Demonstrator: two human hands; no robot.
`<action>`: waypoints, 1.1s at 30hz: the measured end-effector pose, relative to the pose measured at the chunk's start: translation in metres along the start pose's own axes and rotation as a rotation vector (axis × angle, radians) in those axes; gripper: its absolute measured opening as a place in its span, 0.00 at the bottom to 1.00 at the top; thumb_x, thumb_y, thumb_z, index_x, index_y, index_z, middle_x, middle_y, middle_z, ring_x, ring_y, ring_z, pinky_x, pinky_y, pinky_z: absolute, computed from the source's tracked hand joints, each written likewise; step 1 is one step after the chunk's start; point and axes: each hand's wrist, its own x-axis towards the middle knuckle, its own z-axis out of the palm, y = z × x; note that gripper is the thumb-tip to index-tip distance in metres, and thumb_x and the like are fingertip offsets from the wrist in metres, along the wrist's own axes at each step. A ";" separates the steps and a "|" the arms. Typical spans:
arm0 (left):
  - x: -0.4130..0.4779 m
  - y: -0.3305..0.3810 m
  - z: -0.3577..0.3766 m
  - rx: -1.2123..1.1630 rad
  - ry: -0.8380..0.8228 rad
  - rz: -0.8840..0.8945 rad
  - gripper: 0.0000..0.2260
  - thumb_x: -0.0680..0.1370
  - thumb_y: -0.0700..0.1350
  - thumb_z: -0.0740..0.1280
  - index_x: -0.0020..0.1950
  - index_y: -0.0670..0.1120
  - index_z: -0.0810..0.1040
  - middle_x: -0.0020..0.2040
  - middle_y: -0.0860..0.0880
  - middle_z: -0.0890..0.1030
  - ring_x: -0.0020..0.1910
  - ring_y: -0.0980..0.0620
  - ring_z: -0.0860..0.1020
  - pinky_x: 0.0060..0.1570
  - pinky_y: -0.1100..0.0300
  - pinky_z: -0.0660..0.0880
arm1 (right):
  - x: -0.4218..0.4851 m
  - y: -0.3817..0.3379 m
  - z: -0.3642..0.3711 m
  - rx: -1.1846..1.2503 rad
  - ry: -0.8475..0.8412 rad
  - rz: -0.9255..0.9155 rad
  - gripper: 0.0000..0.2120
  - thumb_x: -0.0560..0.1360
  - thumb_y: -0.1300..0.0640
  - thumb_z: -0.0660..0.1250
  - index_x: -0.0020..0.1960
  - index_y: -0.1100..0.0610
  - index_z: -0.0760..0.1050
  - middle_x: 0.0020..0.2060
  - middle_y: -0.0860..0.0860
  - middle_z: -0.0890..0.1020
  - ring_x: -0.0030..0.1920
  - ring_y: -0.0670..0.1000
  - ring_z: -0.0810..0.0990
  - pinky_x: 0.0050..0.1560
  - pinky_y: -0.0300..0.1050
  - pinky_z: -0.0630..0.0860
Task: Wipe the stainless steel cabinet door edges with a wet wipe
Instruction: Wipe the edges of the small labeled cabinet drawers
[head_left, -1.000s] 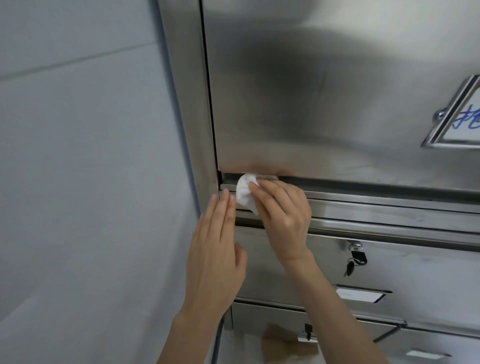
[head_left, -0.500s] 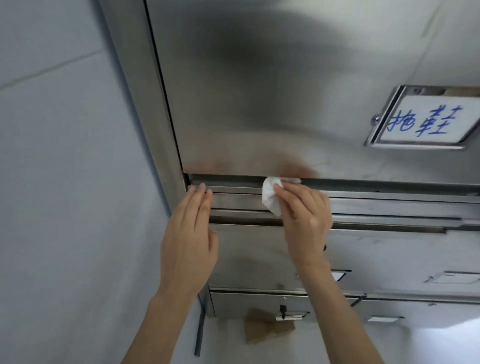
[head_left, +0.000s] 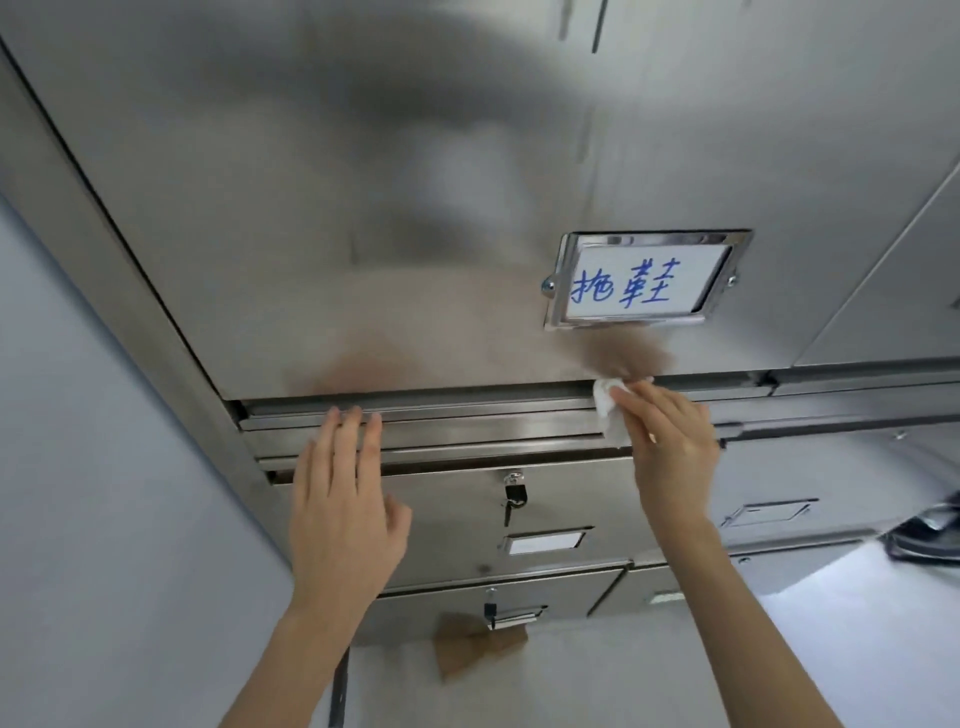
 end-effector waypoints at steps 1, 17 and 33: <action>0.001 0.003 -0.003 0.001 0.028 0.018 0.27 0.67 0.39 0.64 0.66 0.33 0.74 0.64 0.35 0.75 0.68 0.36 0.71 0.62 0.38 0.72 | 0.002 0.014 -0.007 -0.014 0.019 0.031 0.05 0.72 0.63 0.69 0.46 0.60 0.83 0.45 0.55 0.85 0.45 0.56 0.83 0.46 0.45 0.71; 0.100 0.131 0.006 0.373 0.321 0.611 0.31 0.78 0.47 0.58 0.80 0.47 0.53 0.80 0.48 0.51 0.79 0.44 0.49 0.75 0.39 0.42 | 0.010 0.113 -0.052 -0.021 0.050 0.210 0.05 0.68 0.65 0.70 0.43 0.61 0.83 0.45 0.55 0.84 0.44 0.57 0.82 0.47 0.44 0.69; 0.082 0.190 -0.032 0.266 0.341 0.477 0.24 0.74 0.42 0.57 0.70 0.42 0.73 0.75 0.43 0.65 0.76 0.41 0.58 0.70 0.33 0.56 | 0.026 0.137 -0.076 0.096 -0.007 0.040 0.04 0.66 0.67 0.73 0.40 0.61 0.84 0.42 0.55 0.85 0.42 0.55 0.84 0.45 0.45 0.73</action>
